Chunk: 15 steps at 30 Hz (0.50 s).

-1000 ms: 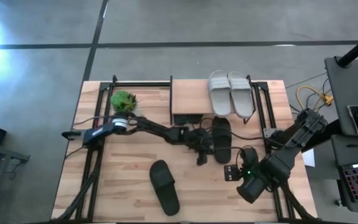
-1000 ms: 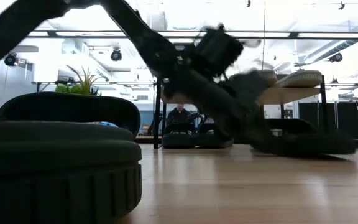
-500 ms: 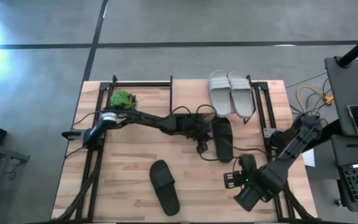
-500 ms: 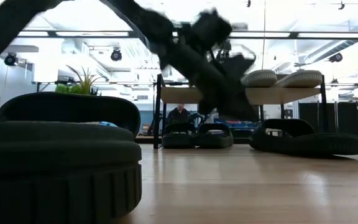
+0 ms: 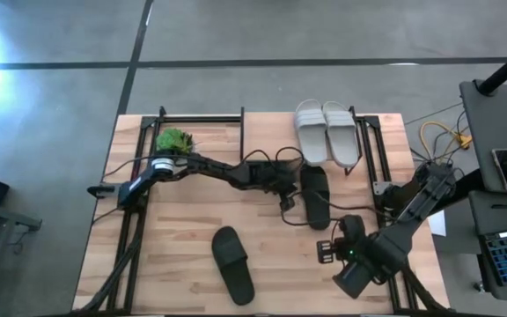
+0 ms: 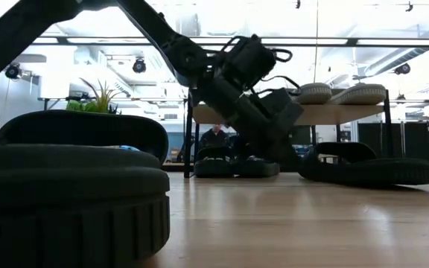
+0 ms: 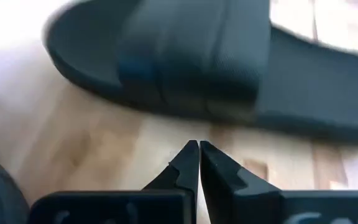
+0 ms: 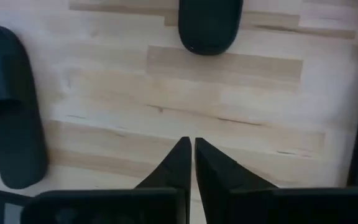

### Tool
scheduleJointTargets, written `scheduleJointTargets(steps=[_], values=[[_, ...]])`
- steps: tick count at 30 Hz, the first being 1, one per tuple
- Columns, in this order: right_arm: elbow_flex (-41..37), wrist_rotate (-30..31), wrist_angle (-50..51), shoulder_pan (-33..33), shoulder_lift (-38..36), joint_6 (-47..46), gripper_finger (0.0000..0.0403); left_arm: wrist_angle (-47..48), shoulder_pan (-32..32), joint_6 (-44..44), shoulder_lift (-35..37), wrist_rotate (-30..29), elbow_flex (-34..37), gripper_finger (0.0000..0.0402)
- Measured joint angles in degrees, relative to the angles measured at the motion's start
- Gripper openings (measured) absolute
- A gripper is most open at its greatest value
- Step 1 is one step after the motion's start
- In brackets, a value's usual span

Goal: Pick and place slides into the shelf
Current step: Put the black slipper under the shelf

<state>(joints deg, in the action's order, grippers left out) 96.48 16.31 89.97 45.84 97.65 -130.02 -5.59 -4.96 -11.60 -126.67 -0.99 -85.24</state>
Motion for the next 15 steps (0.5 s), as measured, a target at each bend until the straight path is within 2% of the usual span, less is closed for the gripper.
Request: scheduleJointTargets(steps=[5,15], values=[[-0.04,0.20,0.00,0.00,-0.04,0.44,0.0012,-6.58,0.77,-0.01,-0.48,-2.38,-0.41,0.0000],[-0.07,0.05,-0.67,0.17,-0.04,1.30,0.0013,-4.74,1.94,0.00,-0.43,-2.37,-0.23,0.0000]])
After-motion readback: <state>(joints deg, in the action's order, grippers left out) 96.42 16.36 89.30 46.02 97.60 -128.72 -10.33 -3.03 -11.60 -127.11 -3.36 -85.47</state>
